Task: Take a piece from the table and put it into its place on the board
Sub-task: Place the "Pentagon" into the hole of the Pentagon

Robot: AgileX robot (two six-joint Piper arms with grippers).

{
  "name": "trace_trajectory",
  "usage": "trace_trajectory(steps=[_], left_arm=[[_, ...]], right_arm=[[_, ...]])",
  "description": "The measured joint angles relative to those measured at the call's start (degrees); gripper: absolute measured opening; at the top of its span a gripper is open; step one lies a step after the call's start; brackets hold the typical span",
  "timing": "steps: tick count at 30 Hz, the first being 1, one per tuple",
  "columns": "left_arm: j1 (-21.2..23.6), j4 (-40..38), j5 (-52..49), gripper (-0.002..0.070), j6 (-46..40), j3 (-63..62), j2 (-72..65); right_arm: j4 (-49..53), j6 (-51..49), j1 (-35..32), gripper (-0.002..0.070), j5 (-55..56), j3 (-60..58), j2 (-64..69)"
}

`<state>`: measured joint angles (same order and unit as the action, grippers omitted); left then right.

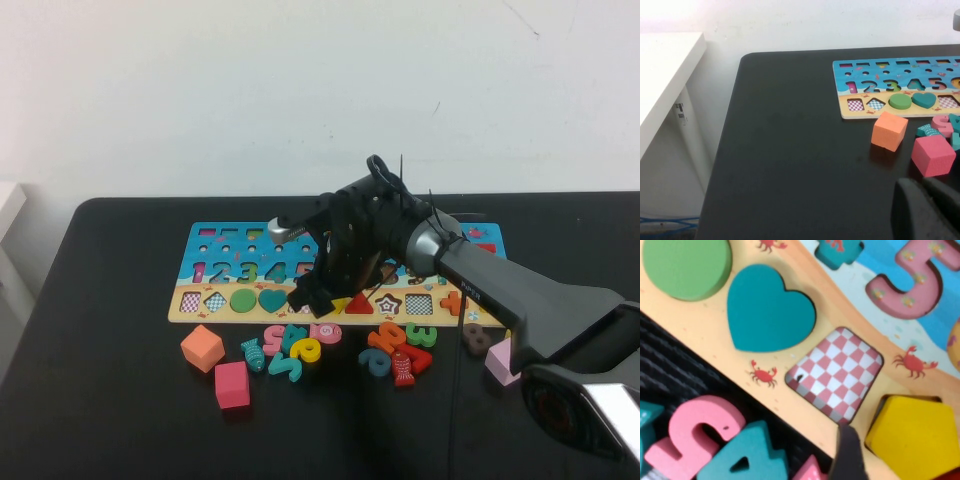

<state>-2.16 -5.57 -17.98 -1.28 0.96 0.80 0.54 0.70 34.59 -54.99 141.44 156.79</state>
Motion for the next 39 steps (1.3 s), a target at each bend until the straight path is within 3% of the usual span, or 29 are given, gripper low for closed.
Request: trace_trajectory(steps=[5, 10, 13, 39], left_arm=[[0.0, -0.12, 0.0, -0.0003, 0.0, 0.0, 0.0], [0.0, -0.22, 0.0, -0.0003, 0.0, 0.0, 0.0], [0.0, -0.85, 0.0, -0.0003, 0.0, 0.0, 0.0], [0.0, -2.38, 0.0, -0.0003, 0.0, 0.0, 0.0]], right_arm=[[0.0, -0.04, 0.0, 0.0419, -1.36, 0.0, -1.38], [0.0, -0.04, 0.0, 0.0124, -3.98, 0.1, -3.13], [0.0, 0.07, 0.0, 0.0033, -6.14, 0.1, -3.16], [0.0, -0.04, 0.0, 0.0019, -4.67, 0.1, -0.25]])
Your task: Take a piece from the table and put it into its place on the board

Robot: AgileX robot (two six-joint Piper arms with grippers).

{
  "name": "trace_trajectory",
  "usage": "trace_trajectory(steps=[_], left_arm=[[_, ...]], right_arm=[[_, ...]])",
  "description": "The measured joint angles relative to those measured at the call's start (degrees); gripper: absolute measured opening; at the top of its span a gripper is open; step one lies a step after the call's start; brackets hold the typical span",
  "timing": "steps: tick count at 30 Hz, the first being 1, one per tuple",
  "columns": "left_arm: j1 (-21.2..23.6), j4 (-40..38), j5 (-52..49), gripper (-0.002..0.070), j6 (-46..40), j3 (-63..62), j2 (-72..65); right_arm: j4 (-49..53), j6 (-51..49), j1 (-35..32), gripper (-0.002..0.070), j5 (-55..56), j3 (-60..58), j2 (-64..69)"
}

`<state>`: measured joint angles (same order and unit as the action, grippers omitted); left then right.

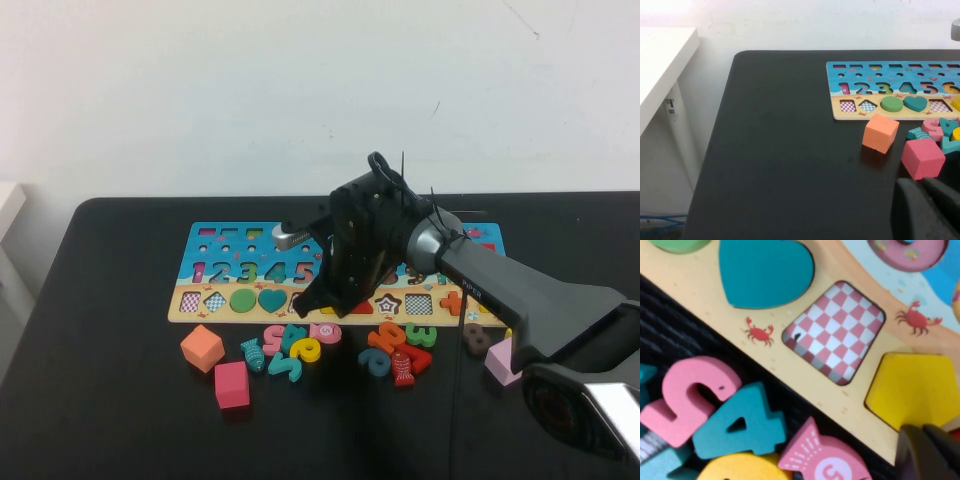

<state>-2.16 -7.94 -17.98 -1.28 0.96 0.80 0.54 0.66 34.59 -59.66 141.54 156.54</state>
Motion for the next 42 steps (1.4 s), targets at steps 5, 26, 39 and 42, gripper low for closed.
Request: trace_trajectory(steps=[5, 26, 39, 42], left_arm=[[0.0, 0.0, 0.0, -0.0003, 0.0, 0.0, 0.0], [0.0, 0.31, 0.0, -0.0002, -0.1, 0.0, 0.0], [0.0, 0.31, 0.0, -0.0002, -0.1, 0.0, 0.0], [0.0, 0.31, 0.0, -0.0002, -0.1, 0.0, 0.0]], right_arm=[[0.15, -0.09, 0.0, 0.0019, -1.67, 0.0, -0.38], [6.5, 5.92, 0.0, 0.0019, -11.12, 0.0, -29.95], [-6.51, 15.01, 0.0, 0.0019, -11.12, 0.0, -43.14], [-8.28, 16.45, 0.0, 0.0019, -11.12, 0.0, -44.36]])
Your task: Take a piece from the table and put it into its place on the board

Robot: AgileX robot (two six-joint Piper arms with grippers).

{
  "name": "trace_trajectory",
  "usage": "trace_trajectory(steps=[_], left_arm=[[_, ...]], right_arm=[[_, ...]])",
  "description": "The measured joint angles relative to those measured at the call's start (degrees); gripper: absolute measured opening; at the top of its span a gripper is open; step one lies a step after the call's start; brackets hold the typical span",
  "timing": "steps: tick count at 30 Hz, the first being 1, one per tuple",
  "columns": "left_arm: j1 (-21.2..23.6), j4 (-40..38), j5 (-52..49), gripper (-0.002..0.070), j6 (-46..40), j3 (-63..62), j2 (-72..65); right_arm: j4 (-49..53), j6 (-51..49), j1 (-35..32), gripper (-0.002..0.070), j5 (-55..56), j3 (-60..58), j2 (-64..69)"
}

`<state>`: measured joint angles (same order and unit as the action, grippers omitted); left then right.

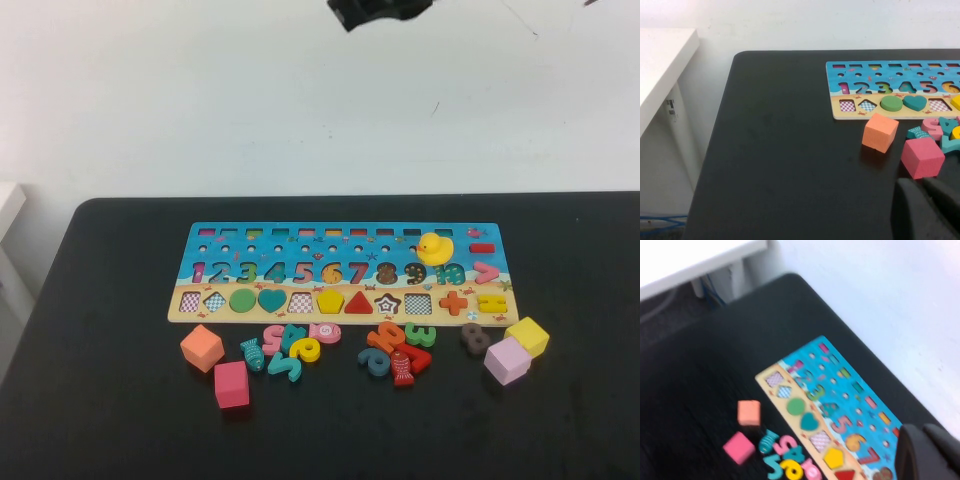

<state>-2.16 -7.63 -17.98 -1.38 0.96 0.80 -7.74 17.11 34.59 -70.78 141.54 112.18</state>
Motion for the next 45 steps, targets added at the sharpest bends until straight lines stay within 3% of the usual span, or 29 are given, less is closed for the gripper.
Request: trace_trajectory(steps=[9, 20, 33, 39, 45], left_arm=[[0.0, 0.06, 0.0, -0.0002, -0.22, 0.0, 0.0], [0.0, 0.06, 0.0, -0.0002, -0.22, 0.0, 0.0], [0.0, 0.06, 0.0, -0.0002, -0.22, 0.0, 0.0], [0.0, 0.06, -0.09, -0.0002, -0.07, 0.0, 0.0], [0.0, 0.06, -0.09, -0.0001, -0.07, 0.0, 0.0]], right_arm=[[-2.75, 0.39, 0.0, 0.0019, 0.0, 0.0, -5.22], [6.21, 8.19, 0.0, 0.0019, 0.0, 0.13, -11.33], [16.64, 6.09, 0.0, 0.0019, 0.0, 0.04, -16.47], [18.85, 4.16, 0.0, 0.0019, 0.0, -8.79, -23.1], [24.68, -3.34, 0.0, 0.0019, 4.63, -32.36, -40.1]])
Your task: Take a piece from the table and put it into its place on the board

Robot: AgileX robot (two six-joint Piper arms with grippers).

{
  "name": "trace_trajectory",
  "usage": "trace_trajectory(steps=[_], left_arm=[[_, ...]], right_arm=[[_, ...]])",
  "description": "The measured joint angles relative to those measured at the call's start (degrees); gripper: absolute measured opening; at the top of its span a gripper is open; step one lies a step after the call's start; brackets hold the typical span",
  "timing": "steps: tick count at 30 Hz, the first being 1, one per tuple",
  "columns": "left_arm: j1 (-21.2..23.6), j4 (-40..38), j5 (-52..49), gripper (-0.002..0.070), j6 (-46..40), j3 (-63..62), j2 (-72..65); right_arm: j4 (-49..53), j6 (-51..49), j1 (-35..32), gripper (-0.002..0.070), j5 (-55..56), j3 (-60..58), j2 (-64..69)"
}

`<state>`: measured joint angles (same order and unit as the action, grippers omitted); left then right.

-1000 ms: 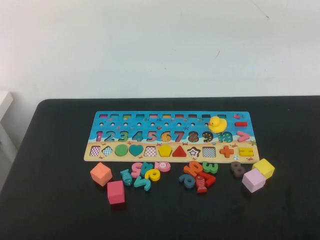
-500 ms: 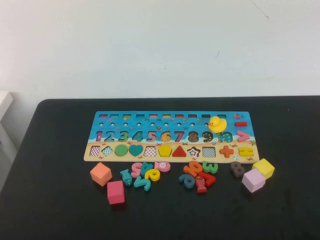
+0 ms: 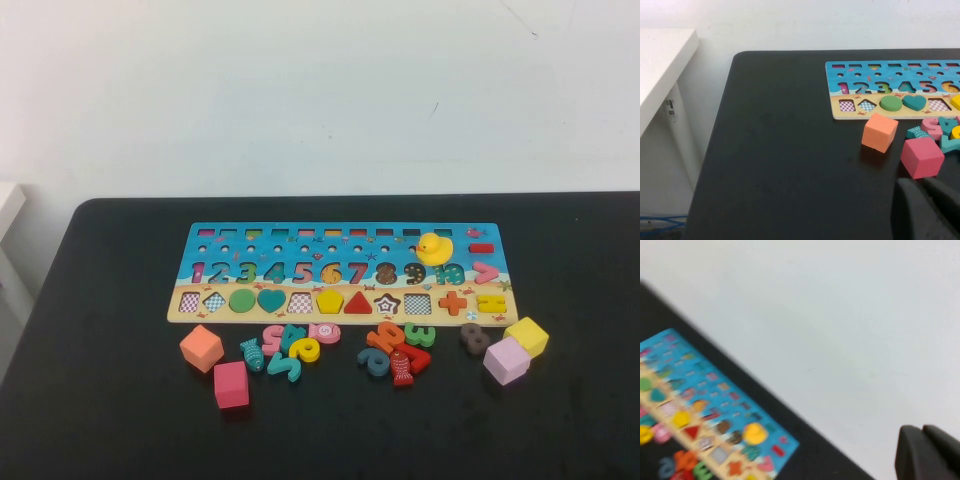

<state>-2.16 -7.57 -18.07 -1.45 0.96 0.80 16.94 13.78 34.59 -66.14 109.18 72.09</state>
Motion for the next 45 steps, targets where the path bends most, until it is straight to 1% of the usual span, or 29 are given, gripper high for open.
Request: trace_trajectory(steps=[4, 5, 6, 7, 13, 17, 23, 29, 35, 37, 40, 42, 43, 45], left_arm=[[0.0, 0.0, 0.0, -0.0001, 0.0, 0.0, 0.0], [0.0, 0.0, 0.0, -0.0001, 0.0, 0.0, 0.0], [0.0, 0.0, 0.0, -0.0001, 0.0, 0.0, 0.0], [0.0, 0.0, 0.0, -0.0001, 0.0, 0.0, 0.0], [0.0, 0.0, 0.0, -0.0001, 0.0, 0.0, 0.0], [0.0, 0.0, 0.0, -0.0001, 0.0, 0.0, 0.0], [0.0, 0.0, 0.0, -0.0001, -0.16, 0.0, 0.0], [0.0, 0.0, 0.0, -0.0001, -0.16, 0.0, 0.0], [0.0, 0.0, 0.0, -0.0001, -0.16, 0.0, 0.0], [0.0, 0.0, 0.0, -0.0001, -0.16, 0.0, 0.0], [0.0, 0.0, 0.0, -0.0001, -0.16, 0.0, 0.0], [0.0, 0.0, 0.0, -0.0001, -0.16, 0.0, 0.0], [0.0, 0.0, 0.0, -0.0001, -0.16, 0.0, 0.0], [0.0, 0.0, 0.0, -0.0001, -0.16, 0.0, 0.0]], right_arm=[[7.57, -8.68, -0.48, 0.0019, 14.46, -20.45, -12.95], [9.77, -12.39, -1.26, 0.0019, 19.02, -27.28, -16.11], [10.89, -14.81, -2.09, 0.0019, 21.86, -31.67, -19.08], [12.32, -19.86, -5.18, 0.0019, 27.4, -41.91, -24.04], [13.22, -25.96, -17.92, 0.0019, 42.24, -66.07, -38.51], [13.27, -27.18, -24.73, 0.0019, 47.11, -76.87, -47.65], [13.01, -31.25, -30.77, 0.0019, 51.86, -88.67, -60.67], [12.8, -32.79, -31.31, 0.0019, 55.6, -96.58, -69.87], [12.67, -34.4, -31.31, 0.0019, 56.65, -99.97, -71.57], [9.95, -32.9, -31.31, 0.0019, 57.79, -101.15, -71.57], [-6.63, -15.61, -32.07, 0.0019, 58.87, -103.2, -71.7], [-15.4, -7.19, -33.88, 0.0019, 58.98, -104.45, -72.46], [-18.2, -4.28, -34.81, 0.0019, 58.97, -105.25, -72.59], [-20.69, -2.06, -37.37, 0.0019, 58.97, -107.02, -72.72]])
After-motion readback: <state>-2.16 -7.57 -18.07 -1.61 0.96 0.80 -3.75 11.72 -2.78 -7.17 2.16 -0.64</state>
